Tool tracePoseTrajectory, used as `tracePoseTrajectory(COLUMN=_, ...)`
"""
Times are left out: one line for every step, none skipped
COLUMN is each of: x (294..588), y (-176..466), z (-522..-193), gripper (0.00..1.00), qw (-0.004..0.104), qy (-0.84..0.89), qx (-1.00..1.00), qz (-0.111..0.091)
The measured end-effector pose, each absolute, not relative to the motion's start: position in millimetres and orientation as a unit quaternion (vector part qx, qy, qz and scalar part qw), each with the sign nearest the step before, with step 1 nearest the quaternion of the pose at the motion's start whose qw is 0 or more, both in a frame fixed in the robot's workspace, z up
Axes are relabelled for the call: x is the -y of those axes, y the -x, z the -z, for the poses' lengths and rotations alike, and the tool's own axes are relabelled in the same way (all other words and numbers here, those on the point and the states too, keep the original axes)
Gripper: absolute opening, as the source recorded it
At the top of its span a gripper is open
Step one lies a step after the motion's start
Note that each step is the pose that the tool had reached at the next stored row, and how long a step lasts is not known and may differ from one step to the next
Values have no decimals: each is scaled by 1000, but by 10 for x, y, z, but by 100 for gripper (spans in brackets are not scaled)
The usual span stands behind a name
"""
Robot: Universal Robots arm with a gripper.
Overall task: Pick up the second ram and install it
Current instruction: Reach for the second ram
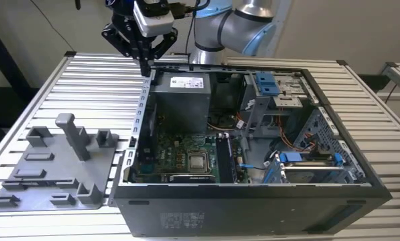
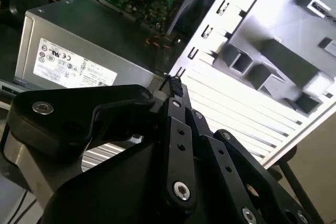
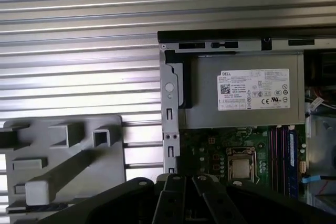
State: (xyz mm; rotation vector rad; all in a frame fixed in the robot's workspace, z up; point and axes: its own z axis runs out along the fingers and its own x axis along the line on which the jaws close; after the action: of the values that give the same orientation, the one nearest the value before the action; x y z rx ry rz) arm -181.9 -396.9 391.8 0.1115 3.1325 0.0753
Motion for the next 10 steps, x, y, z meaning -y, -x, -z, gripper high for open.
tracePoseTrajectory(x=3968, y=1837, z=-3917, gripper=11, qw=3, qy=-36, qx=-999, qz=-24)
tracePoseTrajectory(x=3968, y=1854, z=-3917, gripper=11, qw=3, qy=-36, qx=-999, qz=-24)
tracePoseTrajectory(x=3967, y=1871, z=-3917, gripper=11, qw=3, qy=-36, qx=-999, qz=-24)
tracePoseTrajectory(x=3967, y=1890, z=-3916, gripper=11, qw=3, qy=-36, qx=-999, qz=-24)
tracePoseTrajectory(x=3967, y=1908, z=-3916, gripper=11, qw=3, qy=-36, qx=-999, qz=-24)
tracePoseTrajectory(x=3966, y=1928, z=-3916, gripper=11, qw=3, qy=-36, qx=-999, qz=-24)
tracePoseTrajectory(x=3966, y=1949, z=-3915, gripper=11, qw=3, qy=-36, qx=-999, qz=-24)
tracePoseTrajectory(x=3965, y=1972, z=-3915, gripper=11, qw=3, qy=-36, qx=-999, qz=-24)
tracePoseTrajectory(x=3965, y=1994, z=-3914, gripper=11, qw=3, qy=-36, qx=-999, qz=-24)
tracePoseTrajectory(x=3965, y=2014, z=-3913, gripper=11, qw=3, qy=-36, qx=-999, qz=-24)
